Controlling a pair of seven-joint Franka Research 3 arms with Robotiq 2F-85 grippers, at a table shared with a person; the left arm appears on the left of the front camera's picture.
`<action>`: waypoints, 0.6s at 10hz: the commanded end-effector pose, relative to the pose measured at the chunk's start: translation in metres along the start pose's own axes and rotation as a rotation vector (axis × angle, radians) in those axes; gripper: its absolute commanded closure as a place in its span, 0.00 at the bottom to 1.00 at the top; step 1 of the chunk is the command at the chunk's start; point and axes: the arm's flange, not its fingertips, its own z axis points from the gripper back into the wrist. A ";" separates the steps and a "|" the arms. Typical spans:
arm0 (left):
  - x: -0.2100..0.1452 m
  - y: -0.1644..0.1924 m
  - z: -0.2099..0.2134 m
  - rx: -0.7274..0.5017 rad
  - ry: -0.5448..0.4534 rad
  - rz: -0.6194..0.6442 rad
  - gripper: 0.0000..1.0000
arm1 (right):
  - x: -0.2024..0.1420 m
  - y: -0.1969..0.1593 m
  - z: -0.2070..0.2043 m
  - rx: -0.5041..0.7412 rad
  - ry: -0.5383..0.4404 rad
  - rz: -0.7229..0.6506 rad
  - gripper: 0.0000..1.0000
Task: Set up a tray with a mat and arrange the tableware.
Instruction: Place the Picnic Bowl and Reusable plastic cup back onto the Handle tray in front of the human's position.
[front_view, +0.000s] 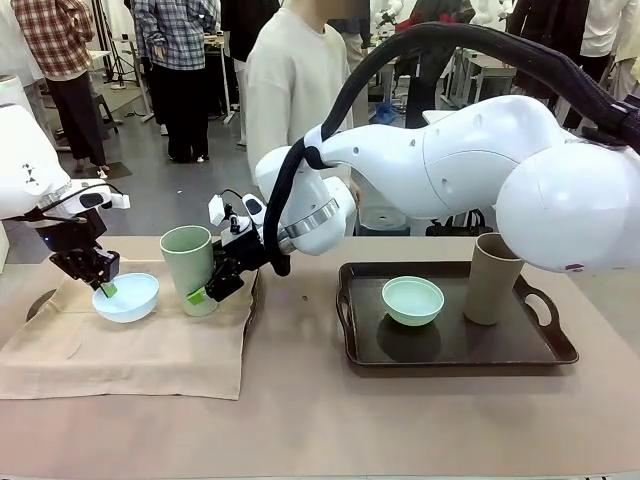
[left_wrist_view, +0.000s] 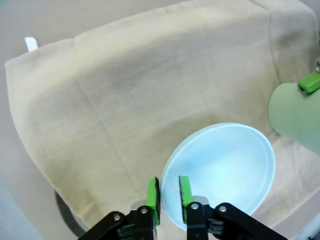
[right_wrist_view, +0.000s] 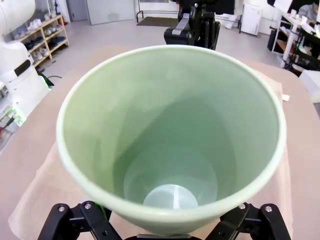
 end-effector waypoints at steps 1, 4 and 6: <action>-0.001 0.002 0.005 -0.005 -0.011 -0.009 0.00 | 0.002 0.003 0.015 0.047 0.018 -0.106 0.00; -0.005 0.004 0.011 -0.018 -0.008 -0.009 0.45 | -0.008 0.011 0.046 0.045 0.029 -0.227 0.00; -0.007 0.003 0.015 -0.019 -0.012 -0.023 0.25 | -0.015 0.016 0.066 0.021 0.045 -0.292 0.00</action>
